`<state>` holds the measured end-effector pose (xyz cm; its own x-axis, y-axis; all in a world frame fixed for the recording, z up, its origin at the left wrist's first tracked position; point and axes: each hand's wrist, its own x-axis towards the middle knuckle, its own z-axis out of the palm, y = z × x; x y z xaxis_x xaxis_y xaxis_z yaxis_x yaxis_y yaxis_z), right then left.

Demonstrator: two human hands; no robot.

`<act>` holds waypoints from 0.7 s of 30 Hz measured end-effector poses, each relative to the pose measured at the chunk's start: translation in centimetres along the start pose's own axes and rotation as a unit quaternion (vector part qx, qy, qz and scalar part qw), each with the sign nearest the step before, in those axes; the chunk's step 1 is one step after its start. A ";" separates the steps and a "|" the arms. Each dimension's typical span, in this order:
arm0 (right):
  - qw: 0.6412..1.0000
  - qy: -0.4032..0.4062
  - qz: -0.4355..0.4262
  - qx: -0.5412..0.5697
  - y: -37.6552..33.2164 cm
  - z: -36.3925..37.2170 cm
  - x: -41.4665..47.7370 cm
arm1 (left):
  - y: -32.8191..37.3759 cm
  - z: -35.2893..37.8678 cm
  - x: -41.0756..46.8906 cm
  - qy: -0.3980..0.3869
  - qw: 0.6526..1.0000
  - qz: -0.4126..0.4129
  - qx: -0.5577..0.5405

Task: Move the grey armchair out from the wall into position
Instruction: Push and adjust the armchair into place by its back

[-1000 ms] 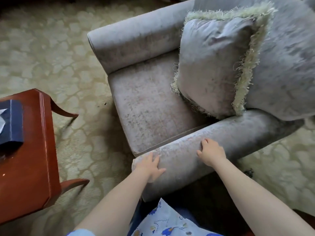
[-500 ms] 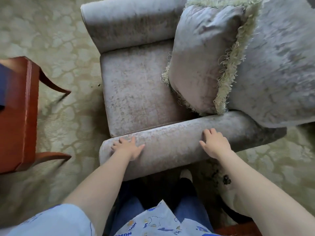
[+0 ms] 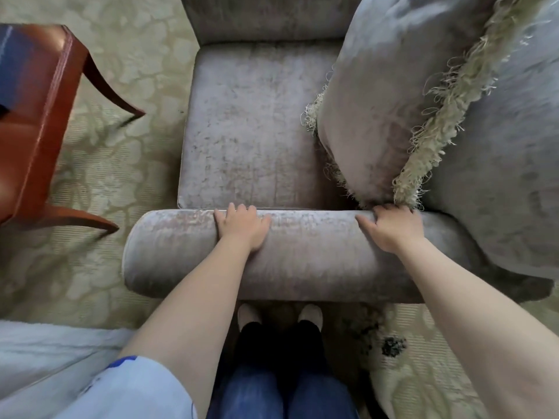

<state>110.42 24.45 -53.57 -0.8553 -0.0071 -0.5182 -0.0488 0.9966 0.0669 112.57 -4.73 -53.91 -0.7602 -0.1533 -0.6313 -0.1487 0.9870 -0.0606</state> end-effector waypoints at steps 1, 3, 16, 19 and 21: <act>1.000 0.000 0.001 -0.016 -0.2 0.0 0.5 | 0.2 0.0 0.5 0.000 1.000 0.004 0.006; 0.999 -0.020 0.023 -0.031 -1.4 -0.4 1.6 | 0.4 0.4 1.2 0.025 0.999 0.008 0.023; 0.993 -0.087 0.016 0.077 -4.6 -0.1 3.0 | -0.4 0.8 2.0 0.042 0.998 0.046 -0.008; 0.996 -0.067 0.017 0.062 -4.7 0.1 2.4 | -0.7 1.1 1.6 0.039 0.998 0.055 -0.015; 0.997 -0.049 0.018 0.051 -4.7 0.2 1.8 | -0.9 1.2 1.3 0.039 0.997 0.059 -0.019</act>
<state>109.23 19.78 -54.94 -0.8013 0.0315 -0.5974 0.0374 0.9993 0.0025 112.44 -5.72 -55.58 -0.8200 -0.0401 -0.5710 -0.0772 0.9962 0.0409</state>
